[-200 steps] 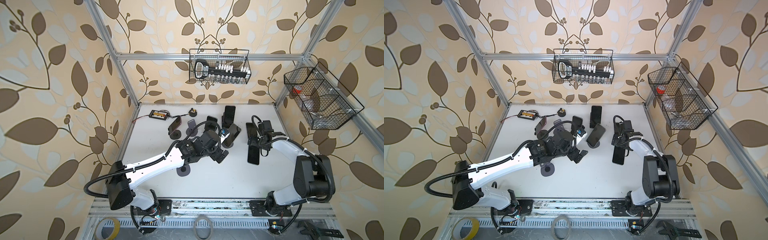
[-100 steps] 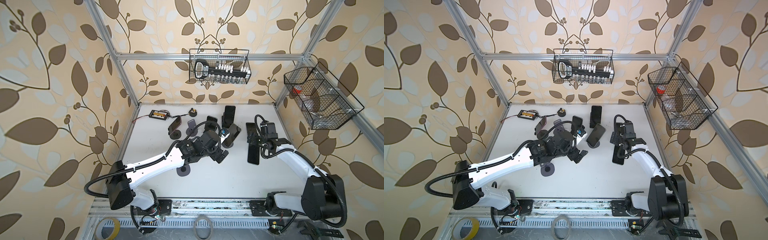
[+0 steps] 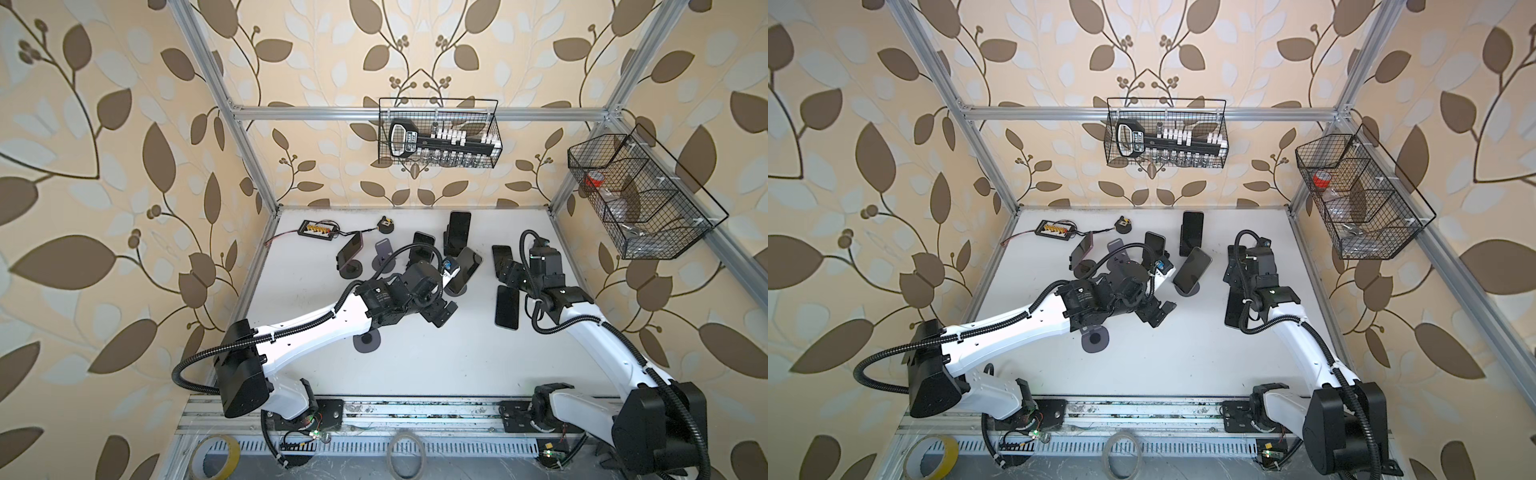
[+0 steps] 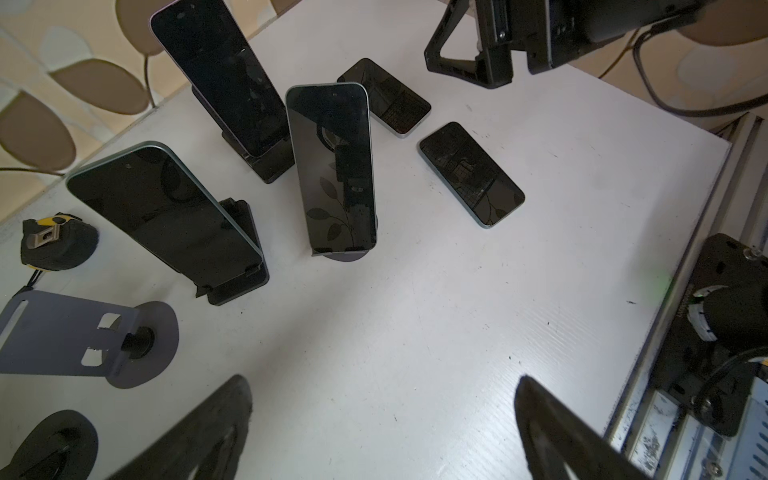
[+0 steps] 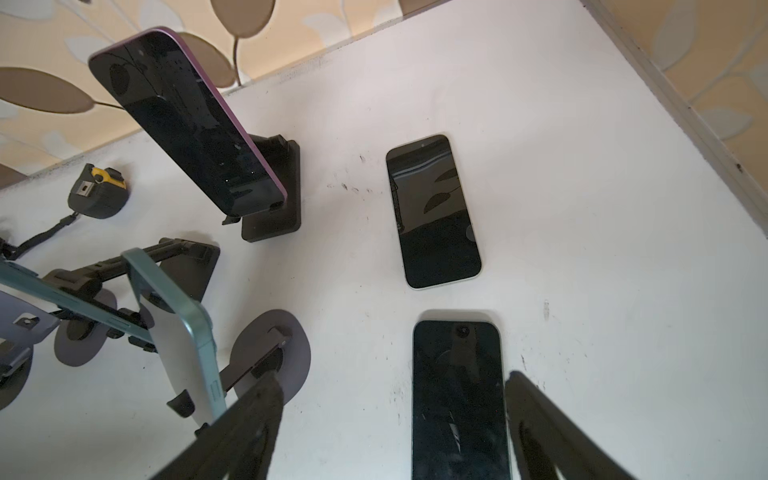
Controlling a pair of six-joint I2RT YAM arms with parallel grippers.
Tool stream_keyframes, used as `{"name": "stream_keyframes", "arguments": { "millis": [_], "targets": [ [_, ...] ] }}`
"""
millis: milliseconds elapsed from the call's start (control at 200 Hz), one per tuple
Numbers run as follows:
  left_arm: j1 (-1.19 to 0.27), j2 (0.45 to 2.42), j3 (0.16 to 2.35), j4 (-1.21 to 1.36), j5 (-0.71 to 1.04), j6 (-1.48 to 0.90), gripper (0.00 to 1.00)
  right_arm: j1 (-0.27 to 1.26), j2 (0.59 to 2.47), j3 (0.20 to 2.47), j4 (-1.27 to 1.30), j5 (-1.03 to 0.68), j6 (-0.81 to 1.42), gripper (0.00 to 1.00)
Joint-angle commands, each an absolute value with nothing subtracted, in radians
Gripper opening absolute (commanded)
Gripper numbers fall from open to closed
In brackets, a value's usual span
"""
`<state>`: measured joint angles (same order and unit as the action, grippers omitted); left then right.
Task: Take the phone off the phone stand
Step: 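Open the right gripper to release the phone flat on the table, then raise the right gripper up and away from the placed phone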
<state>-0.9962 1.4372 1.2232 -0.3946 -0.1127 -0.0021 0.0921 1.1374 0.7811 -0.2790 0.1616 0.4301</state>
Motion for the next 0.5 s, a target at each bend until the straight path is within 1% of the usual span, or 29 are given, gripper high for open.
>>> {"name": "stream_keyframes", "arguments": {
  "millis": [0,100,205,355,495],
  "targets": [
    [-1.005,1.434,1.226,-0.39,-0.138,0.011,0.99,0.101,1.07,0.749,-0.223,0.191,0.441,0.83],
    [-1.005,1.434,1.226,-0.391,-0.148,0.013,0.99,0.101,1.009,0.711,-0.159,0.19,0.433,0.82],
    [-1.005,1.434,1.23,-0.395,-0.15,0.017,0.99,0.102,0.953,0.684,-0.128,0.215,0.448,0.75],
    [-1.005,1.433,1.23,-0.399,-0.132,0.033,0.99,0.101,0.884,0.644,-0.082,0.226,0.452,0.74],
    [-1.003,1.43,1.226,-0.401,-0.127,0.049,0.99,0.101,0.858,0.645,-0.06,0.229,0.449,0.72]
  ]
}}
